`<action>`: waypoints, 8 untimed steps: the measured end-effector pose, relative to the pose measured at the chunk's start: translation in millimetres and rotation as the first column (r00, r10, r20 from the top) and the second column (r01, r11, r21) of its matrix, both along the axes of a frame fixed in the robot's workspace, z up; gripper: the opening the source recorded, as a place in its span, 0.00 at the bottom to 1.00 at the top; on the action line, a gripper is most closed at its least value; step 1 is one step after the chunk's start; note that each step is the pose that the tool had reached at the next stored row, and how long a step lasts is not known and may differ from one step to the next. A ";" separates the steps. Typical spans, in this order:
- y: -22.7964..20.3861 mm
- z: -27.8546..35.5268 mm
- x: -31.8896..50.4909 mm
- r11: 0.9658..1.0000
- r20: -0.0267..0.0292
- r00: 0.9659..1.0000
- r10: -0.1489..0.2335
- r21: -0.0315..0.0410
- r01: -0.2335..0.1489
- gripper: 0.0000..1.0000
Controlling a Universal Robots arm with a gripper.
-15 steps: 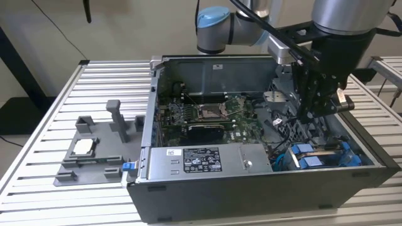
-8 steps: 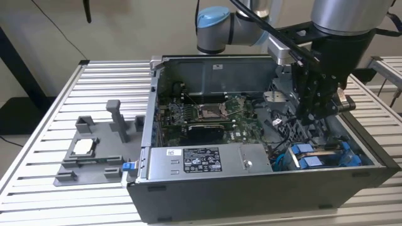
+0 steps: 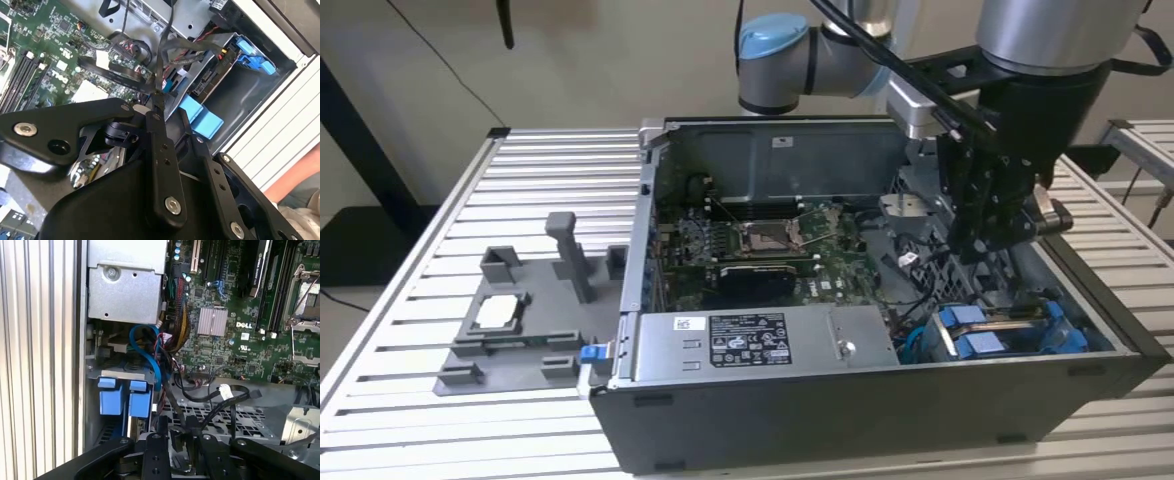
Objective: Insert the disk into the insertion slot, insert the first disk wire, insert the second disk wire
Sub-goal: 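Insert the second disk wire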
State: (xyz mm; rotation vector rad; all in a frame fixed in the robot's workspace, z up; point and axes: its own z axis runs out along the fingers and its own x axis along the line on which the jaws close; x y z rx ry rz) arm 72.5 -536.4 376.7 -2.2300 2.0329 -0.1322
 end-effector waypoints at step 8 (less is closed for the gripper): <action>0.1 0.0 -0.1 1.000 0.003 1.000 0.001 0.000 -0.001 0.16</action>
